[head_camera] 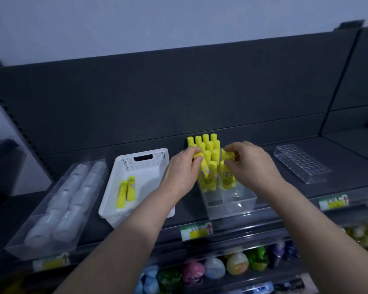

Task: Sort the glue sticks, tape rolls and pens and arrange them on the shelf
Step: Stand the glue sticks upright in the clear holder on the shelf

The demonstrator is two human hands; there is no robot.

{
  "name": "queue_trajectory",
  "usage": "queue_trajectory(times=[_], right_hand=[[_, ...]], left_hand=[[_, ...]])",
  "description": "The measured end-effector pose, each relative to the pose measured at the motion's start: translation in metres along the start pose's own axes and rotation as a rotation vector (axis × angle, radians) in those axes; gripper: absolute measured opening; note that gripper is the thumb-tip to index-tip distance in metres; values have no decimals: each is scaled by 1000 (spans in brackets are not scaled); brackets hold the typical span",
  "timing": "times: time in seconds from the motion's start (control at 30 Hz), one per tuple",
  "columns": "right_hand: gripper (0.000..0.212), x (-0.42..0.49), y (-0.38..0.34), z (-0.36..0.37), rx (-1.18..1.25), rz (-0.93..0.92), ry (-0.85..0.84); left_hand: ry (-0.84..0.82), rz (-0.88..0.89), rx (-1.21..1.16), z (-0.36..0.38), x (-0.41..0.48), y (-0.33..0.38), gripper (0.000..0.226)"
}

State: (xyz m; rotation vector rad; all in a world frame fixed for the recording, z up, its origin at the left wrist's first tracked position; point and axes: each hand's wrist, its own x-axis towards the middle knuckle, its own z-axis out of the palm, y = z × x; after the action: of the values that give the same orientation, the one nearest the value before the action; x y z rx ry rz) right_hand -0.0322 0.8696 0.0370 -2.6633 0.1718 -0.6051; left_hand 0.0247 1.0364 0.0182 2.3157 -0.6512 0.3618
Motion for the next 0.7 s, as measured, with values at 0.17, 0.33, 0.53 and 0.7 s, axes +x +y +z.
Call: queue_trajectory(times=[0.17, 0.33, 0.53, 0.7], right_hand=[[35, -7, 29, -4, 63, -38, -29], [34, -8, 38, -1, 163, -118, -45], [33, -4, 28, 12, 179, -205, -118], [33, -1, 24, 32, 104, -213, -202]], left_hand=[[-166, -9, 194, 27, -7, 15, 31], [-249, -49, 306, 40, -18, 14, 32], [-181, -90, 285, 38, -24, 12, 40], [-67, -148, 265, 26, -28, 8, 37]])
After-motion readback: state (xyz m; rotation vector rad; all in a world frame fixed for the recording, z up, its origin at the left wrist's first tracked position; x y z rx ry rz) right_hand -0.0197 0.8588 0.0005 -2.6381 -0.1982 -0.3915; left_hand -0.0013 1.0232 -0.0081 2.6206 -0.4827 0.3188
